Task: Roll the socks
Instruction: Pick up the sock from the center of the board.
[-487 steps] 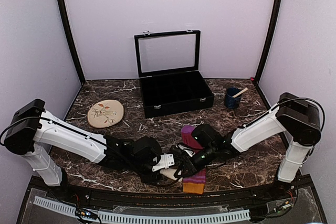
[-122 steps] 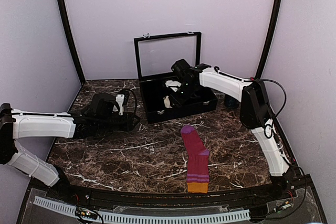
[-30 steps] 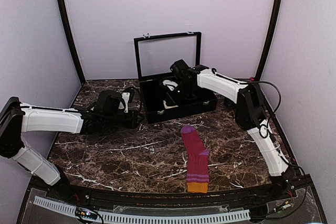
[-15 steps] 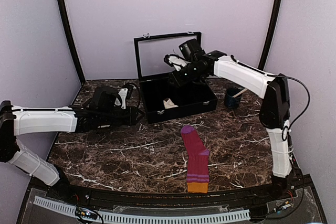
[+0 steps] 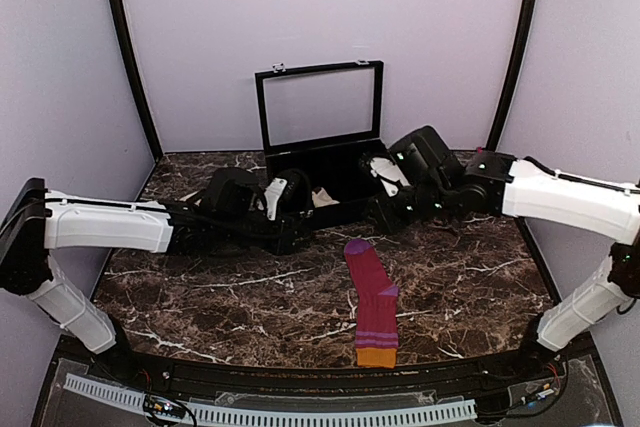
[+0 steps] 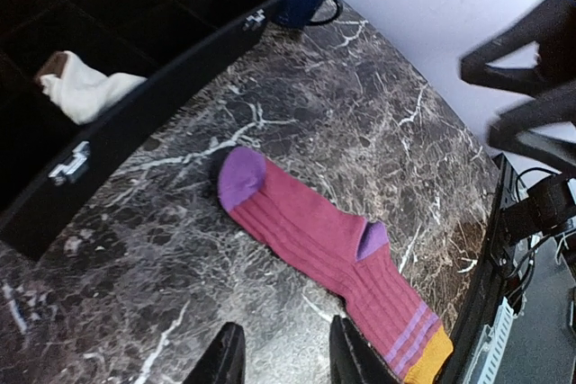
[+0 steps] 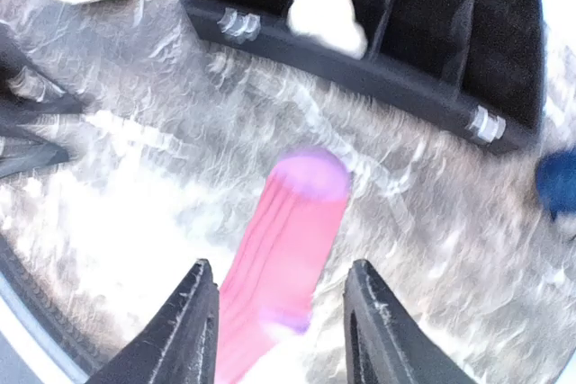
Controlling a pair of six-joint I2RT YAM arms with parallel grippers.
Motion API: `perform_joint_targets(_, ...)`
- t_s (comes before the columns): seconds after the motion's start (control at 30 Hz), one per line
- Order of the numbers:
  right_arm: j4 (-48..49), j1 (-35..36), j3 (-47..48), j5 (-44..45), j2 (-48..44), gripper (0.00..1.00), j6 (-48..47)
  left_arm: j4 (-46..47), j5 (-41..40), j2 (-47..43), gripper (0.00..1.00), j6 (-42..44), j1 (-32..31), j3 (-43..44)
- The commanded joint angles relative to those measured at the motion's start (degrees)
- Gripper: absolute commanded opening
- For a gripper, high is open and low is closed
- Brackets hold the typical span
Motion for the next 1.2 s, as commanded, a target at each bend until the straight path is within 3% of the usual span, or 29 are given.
perform_joint_targets(0.0,0.4,7.7,-9.3,6.6,-10.8,0.43,14.9,1.8,4.0,7.1,0.34,1.5,-1.7,5.6)
perform_joint_targets(0.37,-2.6,24.5,-22.7,12.8,-16.6,0.31,33.6,-4.1,4.9,29.6,0.33,1.2,-4.5,28.3)
perform_joint_targets(0.6,0.6,27.4,-28.9,10.6,-17.9,0.3,36.5,-7.0,2.7,38.0,0.31,0.3,-5.4,36.7)
perform_joint_targets(0.83,4.2,27.6,-33.9,5.2,-16.9,0.3,36.4,-11.9,-2.1,43.9,0.28,-0.3,-5.8,42.1)
perform_joint_targets(1.03,5.6,27.8,-34.1,2.1,-14.7,0.31,33.9,-17.5,-9.1,44.8,0.27,-2.6,-5.8,41.4)
perform_joint_targets(1.17,5.9,28.0,-33.2,-1.5,-13.8,0.39,29.7,-19.5,-11.8,44.8,0.27,-3.7,-5.7,39.6)
